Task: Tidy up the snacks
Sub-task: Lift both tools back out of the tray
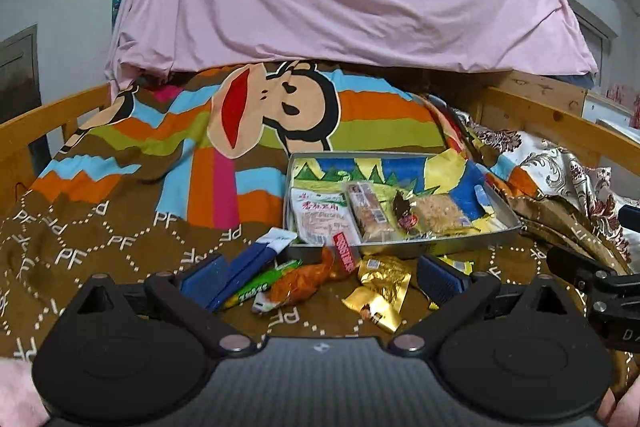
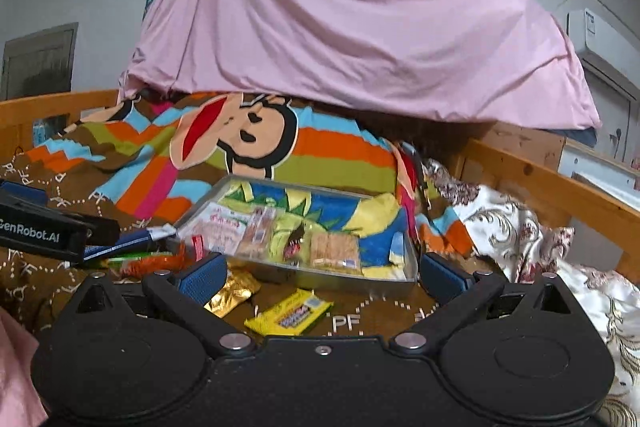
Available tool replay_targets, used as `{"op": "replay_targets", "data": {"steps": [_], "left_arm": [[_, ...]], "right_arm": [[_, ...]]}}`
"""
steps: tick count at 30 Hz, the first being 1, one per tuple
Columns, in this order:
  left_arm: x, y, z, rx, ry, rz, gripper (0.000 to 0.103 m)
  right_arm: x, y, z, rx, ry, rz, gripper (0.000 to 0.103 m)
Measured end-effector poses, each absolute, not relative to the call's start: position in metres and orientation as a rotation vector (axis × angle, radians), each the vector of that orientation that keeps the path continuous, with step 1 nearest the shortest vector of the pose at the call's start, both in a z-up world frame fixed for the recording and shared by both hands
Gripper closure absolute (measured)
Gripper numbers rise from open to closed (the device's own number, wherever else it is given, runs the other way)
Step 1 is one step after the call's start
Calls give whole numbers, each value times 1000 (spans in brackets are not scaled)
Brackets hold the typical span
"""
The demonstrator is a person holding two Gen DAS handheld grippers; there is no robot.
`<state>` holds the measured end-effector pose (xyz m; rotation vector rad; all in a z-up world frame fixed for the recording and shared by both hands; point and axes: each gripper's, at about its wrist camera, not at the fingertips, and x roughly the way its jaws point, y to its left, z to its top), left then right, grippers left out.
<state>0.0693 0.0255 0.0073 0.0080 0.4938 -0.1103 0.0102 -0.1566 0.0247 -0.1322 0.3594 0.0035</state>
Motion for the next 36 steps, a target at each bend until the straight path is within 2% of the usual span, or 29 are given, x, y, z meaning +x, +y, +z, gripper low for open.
{"op": "replay_targets", "data": {"steps": [9,23,36], "left_arm": [[61,21,-2,76,597,-30,1],[67,23,-6,77,656,5,1],[105,31,-15,-12,844,-83,1]], "right_arm": [[19,-151,11,-145,519,14,1],[26,-138,2,-224,582,38,1],[53,-139,-5,-198,642,91,1]]}}
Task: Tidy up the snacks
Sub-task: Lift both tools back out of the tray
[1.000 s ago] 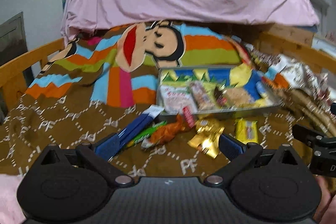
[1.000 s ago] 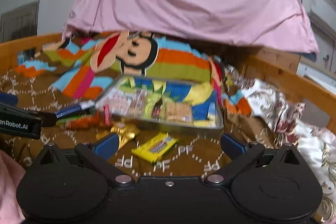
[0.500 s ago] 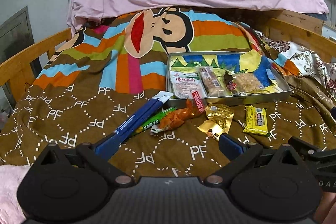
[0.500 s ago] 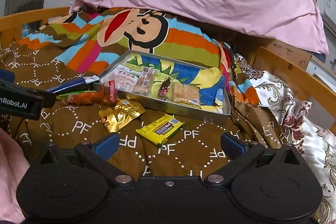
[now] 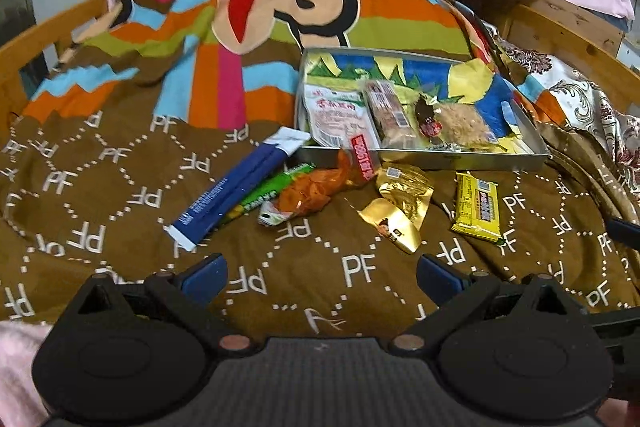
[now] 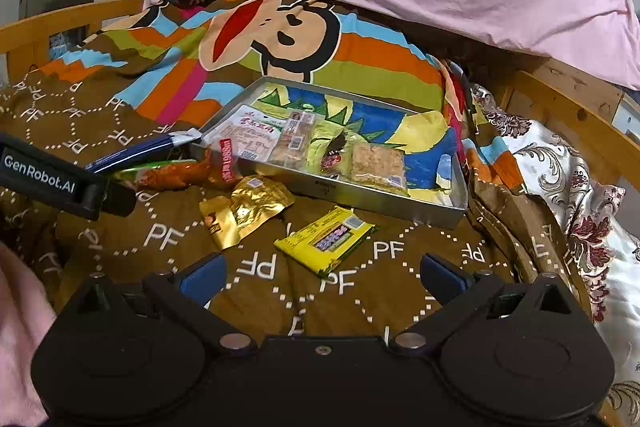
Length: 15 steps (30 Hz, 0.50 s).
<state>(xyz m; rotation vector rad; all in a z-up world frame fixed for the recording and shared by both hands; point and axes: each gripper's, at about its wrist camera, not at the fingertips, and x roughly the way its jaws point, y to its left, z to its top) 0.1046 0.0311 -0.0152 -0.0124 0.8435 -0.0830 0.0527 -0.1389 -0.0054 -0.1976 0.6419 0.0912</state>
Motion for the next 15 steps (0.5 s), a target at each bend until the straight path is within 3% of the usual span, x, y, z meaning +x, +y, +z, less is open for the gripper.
{"op": "replay_targets", "data": {"steps": [15], "left_arm": [[163,15,-27,30,949,-242,1]], "right_arm": [[102,-164,-9,-148,655,62,1]]}}
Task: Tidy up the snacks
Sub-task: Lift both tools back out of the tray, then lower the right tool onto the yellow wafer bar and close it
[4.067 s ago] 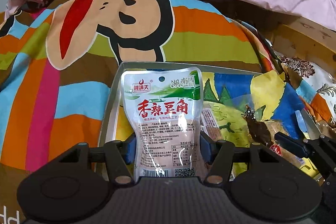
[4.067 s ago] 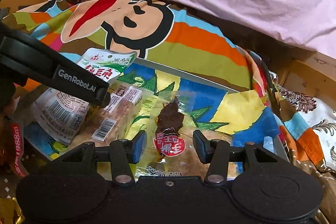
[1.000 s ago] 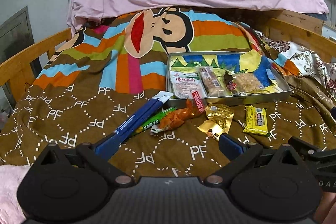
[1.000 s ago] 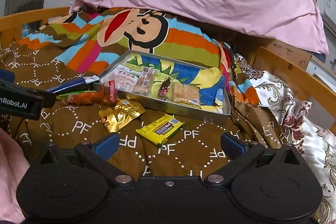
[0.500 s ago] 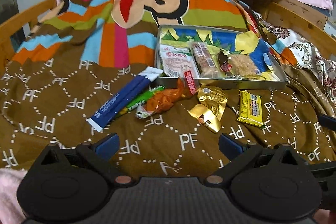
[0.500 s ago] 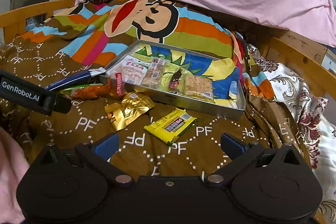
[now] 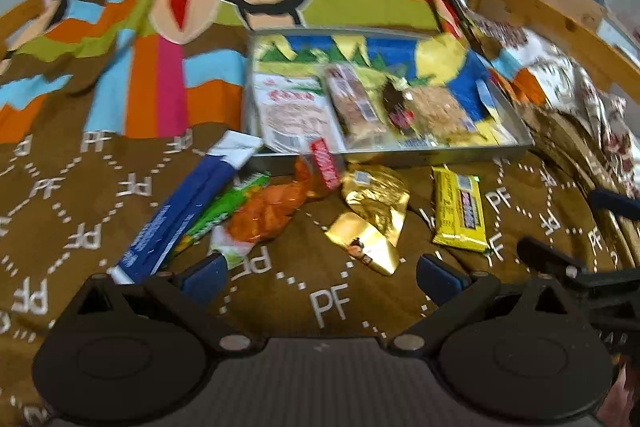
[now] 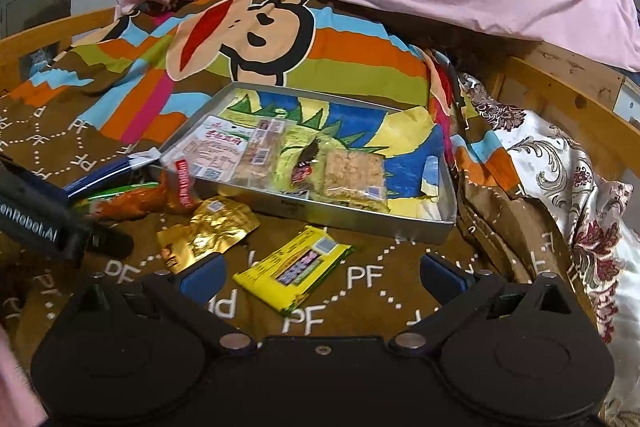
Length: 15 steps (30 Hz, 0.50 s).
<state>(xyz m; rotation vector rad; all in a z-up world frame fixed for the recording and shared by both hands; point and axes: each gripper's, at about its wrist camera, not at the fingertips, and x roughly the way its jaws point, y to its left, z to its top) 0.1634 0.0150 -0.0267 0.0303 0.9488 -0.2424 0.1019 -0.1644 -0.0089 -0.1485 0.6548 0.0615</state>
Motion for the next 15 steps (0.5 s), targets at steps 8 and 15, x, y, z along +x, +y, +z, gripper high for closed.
{"op": "replay_targets", "data": {"steps": [8,15], "left_arm": [[209,-5,-50,43,1118,-430,1],[214,-16,-63,151,1103,-513,1]], "right_arm": [[140,-168,-34,-167,699,50,1],[181,-173,-54,-37,799,139,1]]}}
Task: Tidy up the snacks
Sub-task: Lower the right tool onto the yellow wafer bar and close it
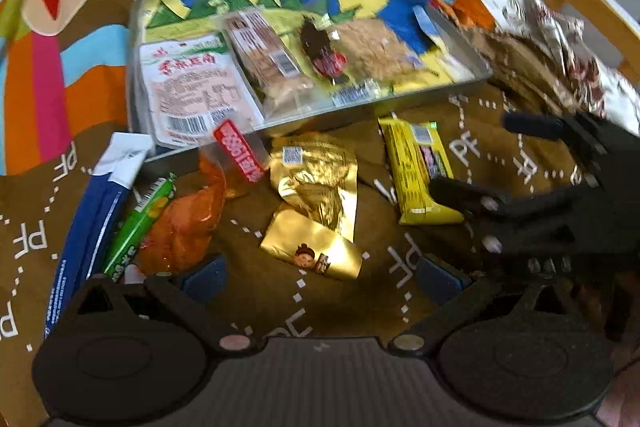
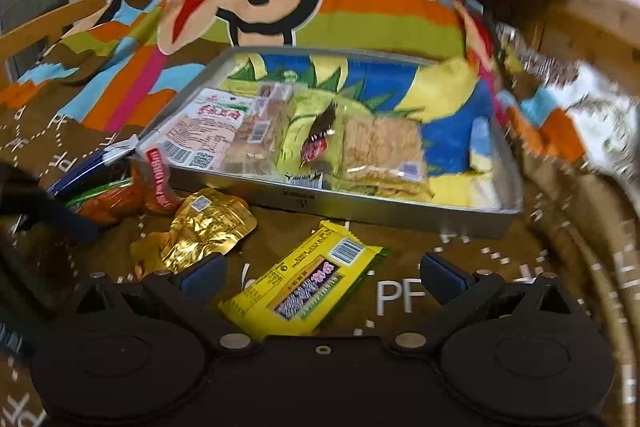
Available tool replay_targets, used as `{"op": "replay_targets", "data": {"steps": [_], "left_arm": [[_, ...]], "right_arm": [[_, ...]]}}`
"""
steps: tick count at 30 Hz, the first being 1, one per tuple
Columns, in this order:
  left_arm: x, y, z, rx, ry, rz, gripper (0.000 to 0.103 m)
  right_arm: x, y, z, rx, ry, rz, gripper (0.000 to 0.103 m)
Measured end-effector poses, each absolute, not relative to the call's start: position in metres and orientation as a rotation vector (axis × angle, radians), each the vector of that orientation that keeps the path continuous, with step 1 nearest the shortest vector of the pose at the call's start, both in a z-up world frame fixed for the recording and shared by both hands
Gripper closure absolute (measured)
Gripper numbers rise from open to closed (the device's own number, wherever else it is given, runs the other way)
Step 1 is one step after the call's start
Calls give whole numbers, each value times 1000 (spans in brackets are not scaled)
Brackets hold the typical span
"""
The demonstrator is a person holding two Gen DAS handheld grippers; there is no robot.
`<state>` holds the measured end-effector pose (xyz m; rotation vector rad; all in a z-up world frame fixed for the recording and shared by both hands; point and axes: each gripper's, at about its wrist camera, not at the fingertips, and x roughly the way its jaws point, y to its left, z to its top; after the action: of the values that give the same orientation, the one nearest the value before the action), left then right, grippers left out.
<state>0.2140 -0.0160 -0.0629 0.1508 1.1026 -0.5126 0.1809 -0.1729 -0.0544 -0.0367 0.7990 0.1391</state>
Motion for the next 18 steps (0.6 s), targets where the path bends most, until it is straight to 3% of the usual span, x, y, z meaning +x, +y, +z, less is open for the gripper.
{"op": "replay_targets", "data": {"steps": [8,18], "left_arm": [[223,-13,-68,141,1109,-528,1],[221,-18,-71,201,1087,-554,1]], "right_arm": [[211,-174,-78,68,902,143,2],[200,-178,-67,-79,981,180,34]]}}
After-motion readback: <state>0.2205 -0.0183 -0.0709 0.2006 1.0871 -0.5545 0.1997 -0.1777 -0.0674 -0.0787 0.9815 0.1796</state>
